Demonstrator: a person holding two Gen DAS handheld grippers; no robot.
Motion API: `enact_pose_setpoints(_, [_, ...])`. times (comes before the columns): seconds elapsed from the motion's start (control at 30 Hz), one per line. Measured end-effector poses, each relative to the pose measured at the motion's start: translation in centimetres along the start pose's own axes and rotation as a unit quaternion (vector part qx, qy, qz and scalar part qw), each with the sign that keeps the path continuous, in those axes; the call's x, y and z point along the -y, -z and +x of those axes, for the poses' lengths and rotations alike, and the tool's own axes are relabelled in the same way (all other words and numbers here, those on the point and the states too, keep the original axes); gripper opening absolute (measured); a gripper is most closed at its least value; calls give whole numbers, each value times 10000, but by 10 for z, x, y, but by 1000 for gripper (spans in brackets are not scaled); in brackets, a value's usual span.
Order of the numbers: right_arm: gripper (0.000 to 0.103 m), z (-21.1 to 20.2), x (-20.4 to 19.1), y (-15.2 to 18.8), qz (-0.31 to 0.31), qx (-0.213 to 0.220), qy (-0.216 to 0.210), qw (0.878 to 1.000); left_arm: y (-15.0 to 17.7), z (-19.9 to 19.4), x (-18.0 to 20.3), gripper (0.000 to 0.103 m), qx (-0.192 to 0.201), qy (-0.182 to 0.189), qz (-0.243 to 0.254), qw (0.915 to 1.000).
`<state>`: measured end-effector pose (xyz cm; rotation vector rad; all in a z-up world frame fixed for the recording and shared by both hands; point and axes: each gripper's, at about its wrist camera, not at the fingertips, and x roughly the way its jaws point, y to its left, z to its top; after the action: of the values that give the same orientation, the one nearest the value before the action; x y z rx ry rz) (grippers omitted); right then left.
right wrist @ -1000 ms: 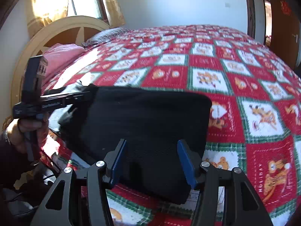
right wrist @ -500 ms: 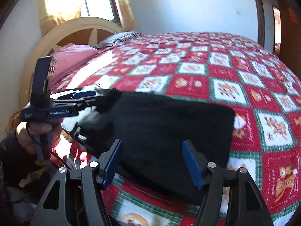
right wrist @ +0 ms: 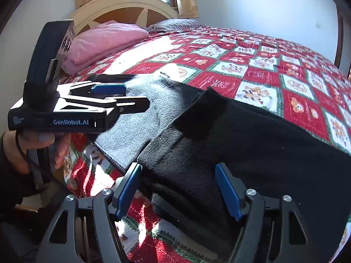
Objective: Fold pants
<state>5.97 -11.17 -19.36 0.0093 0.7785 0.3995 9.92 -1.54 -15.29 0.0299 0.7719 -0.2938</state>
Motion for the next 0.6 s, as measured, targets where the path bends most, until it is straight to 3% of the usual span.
enact_pose_setpoints(0.07, [72, -14, 5, 2, 238, 268, -244, 9991, 3, -9, -14, 83, 69, -116, -24, 9999])
enact_pose_setpoints(0.17, [72, -33, 11, 4, 366, 623, -257, 9971, 9, -25, -48, 86, 174, -464, -112, 9987])
enact_pose_setpoints(0.37, [72, -42, 23, 2, 651, 753, -93, 9950, 27, -48, -140, 87, 369, -1255, -941, 9869])
enact_pose_setpoints(0.47, [72, -43, 26, 4, 735, 764, -28, 9944, 37, -51, -169, 87, 435, -1196, -1363, 9825])
enact_pose_setpoints(0.6, [72, -43, 28, 8, 792, 747, 6, 9941, 50, -41, -176, 86, 389, -1016, -1605, 9810])
